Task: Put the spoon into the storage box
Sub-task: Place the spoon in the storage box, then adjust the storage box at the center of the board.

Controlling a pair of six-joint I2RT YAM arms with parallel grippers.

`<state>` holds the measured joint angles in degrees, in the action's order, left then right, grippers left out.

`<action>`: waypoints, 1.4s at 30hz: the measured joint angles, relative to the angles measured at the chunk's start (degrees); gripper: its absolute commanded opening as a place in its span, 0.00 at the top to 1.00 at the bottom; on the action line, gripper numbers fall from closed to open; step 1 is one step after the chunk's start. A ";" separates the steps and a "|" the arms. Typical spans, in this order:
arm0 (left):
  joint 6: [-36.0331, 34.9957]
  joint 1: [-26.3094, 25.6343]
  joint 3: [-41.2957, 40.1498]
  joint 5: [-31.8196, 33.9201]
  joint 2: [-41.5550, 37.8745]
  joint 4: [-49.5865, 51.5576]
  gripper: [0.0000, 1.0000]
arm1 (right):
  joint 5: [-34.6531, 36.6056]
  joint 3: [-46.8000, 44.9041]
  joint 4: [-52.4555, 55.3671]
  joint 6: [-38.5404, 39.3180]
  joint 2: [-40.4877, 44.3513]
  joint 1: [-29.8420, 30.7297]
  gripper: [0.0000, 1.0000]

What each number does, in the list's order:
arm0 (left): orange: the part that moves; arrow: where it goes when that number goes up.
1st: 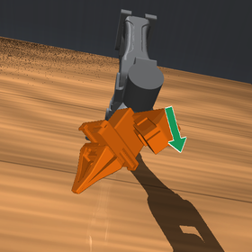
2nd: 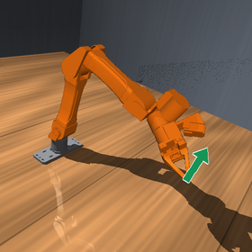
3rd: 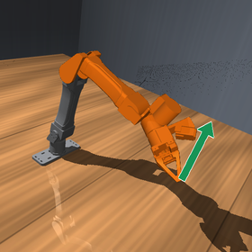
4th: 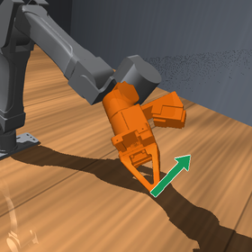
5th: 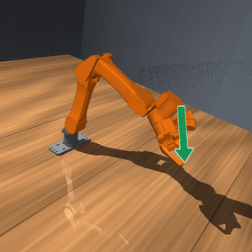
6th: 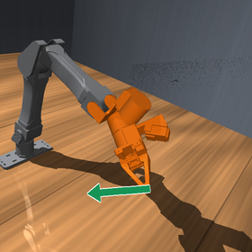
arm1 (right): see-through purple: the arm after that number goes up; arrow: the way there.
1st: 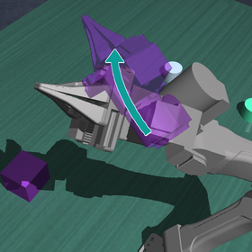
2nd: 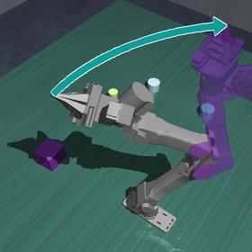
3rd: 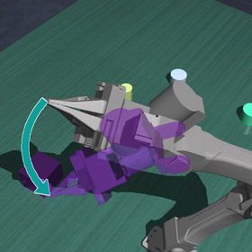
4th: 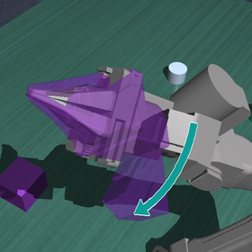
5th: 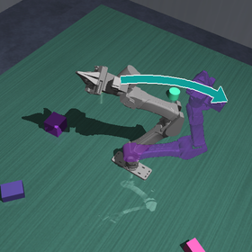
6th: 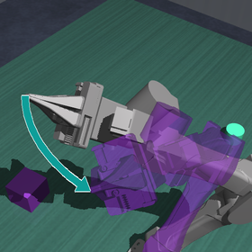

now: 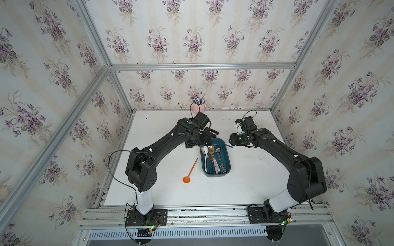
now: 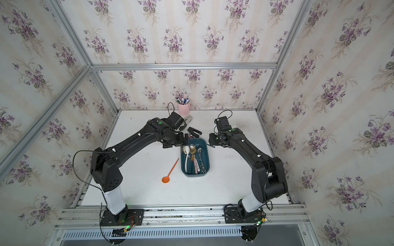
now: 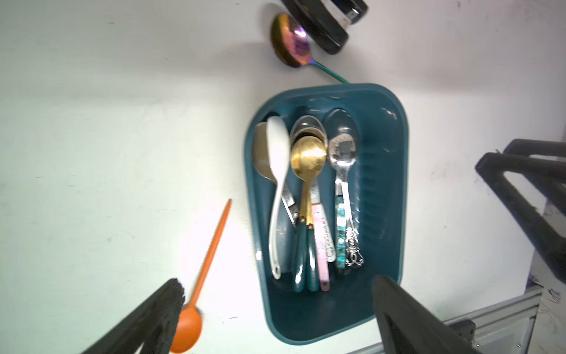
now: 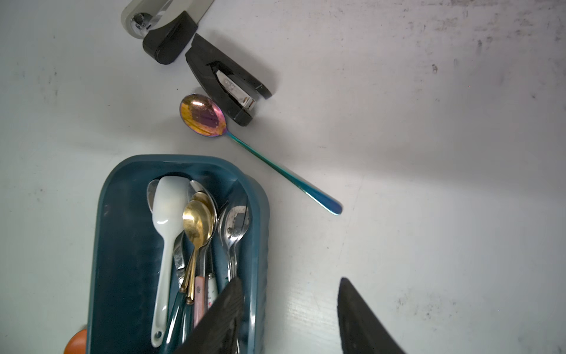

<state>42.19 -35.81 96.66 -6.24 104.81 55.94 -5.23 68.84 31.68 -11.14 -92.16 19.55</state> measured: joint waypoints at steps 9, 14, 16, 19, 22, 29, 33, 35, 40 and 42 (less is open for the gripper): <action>-4.59 11.15 -6.75 0.22 -5.20 0.52 0.00 | 5.29 1.66 3.52 7.08 -6.84 -1.38 0.44; -6.75 14.45 -6.25 -0.35 -4.59 2.32 0.00 | 5.95 3.23 4.07 11.65 -10.56 -1.75 0.41; -7.39 15.04 -5.66 -0.90 -3.69 2.45 0.00 | 5.90 3.76 3.96 13.16 -11.52 -1.55 0.40; -8.20 15.67 -5.49 -1.79 -2.27 2.45 0.00 | 5.55 4.96 3.10 15.45 -12.90 -1.55 0.37; -8.63 15.96 -5.51 -2.89 -1.22 2.43 0.00 | 4.52 6.75 1.92 17.55 -14.67 -1.07 0.35; -9.55 16.46 -5.40 -4.48 0.70 2.32 0.00 | 4.07 11.17 1.16 20.55 -20.41 2.25 0.35; -9.86 16.83 -5.57 -4.72 1.14 2.34 0.00 | 4.11 11.04 1.14 20.04 -21.35 4.52 0.35; -9.86 16.98 -5.97 -5.03 1.16 2.32 0.00 | 3.23 10.47 1.07 18.95 -21.24 4.85 0.34; -9.86 17.03 -6.36 -5.99 2.16 2.21 0.00 | 3.78 9.09 0.42 17.11 -19.74 6.51 0.34; -9.86 17.00 -6.23 -6.34 2.73 2.25 0.00 | 4.09 9.94 0.02 17.38 -19.87 6.97 0.34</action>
<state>32.34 -18.81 90.43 -12.58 107.55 58.19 -1.15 78.78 31.70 6.24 -112.03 26.52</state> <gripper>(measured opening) 0.997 0.659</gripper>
